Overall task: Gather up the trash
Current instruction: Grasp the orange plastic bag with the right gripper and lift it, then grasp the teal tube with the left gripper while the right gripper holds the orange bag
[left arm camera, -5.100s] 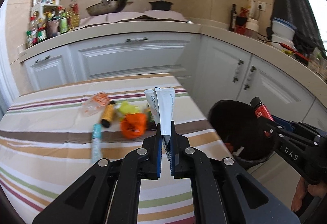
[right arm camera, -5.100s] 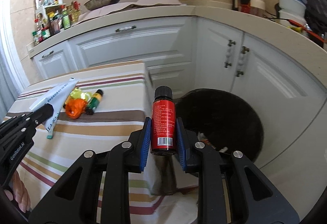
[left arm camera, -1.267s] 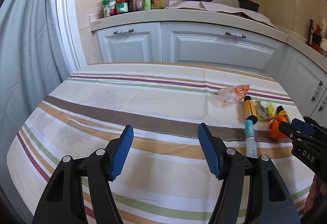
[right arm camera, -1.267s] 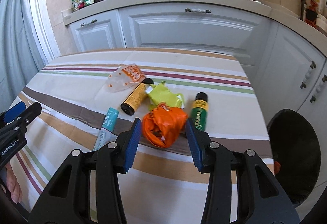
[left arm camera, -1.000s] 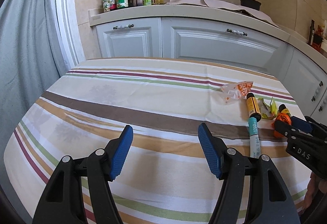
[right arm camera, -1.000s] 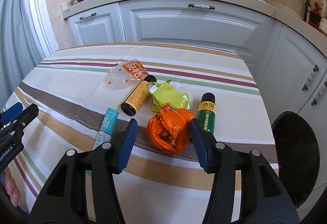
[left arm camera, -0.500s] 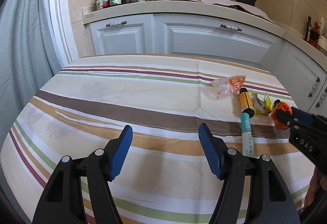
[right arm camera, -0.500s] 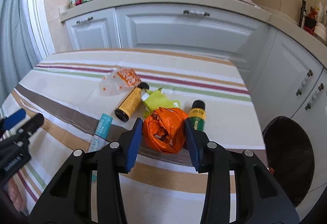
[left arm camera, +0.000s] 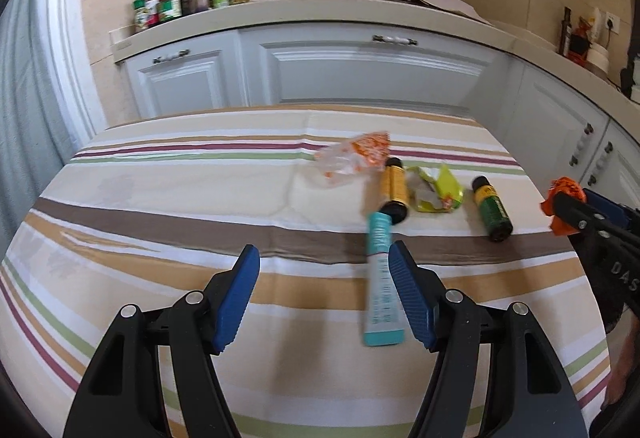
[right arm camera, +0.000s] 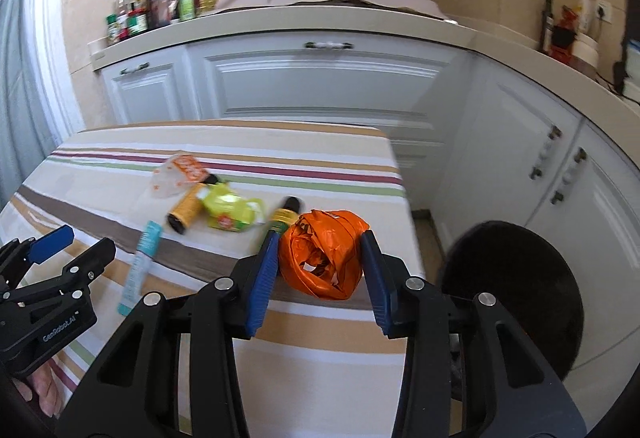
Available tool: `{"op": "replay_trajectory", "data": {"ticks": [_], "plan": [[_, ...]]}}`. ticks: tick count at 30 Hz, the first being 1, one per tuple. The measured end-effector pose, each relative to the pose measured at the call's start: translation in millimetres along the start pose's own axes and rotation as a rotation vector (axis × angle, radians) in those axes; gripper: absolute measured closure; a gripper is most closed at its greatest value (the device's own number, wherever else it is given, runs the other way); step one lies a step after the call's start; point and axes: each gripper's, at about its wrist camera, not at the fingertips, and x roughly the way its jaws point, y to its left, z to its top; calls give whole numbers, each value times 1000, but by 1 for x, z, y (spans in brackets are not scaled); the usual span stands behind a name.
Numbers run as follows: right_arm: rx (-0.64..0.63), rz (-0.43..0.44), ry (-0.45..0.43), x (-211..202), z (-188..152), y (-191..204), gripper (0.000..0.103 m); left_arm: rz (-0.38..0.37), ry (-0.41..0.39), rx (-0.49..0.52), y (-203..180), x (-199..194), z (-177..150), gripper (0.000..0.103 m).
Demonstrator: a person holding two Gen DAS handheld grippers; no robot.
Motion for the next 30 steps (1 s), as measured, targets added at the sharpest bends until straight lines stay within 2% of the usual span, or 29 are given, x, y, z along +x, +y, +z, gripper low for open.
{"op": "replay_trajectory", "data": {"ticks": [9,10,15,19,24,30], "plan": [[63,-33,12,-3,-12,-40,63,-25,82,20,-17,18,-1,39],[66,-32,12,-3,-13,-42,63,-27,92,19,-17,19,-2,42],[78,-27,13,-3,-17,-49,63,-39,134,27,-21,25,-4,68],[84,-26,12,-4,-18,-50,63,-56,153,48,-26,28,-7,83],[87,-27,9,-7,-18,-49,63,-71,145,49,-26,25,-8,88],[87,-29,-2,-13,-19,-49,63,-69,87,41,-25,12,-8,90]]}}
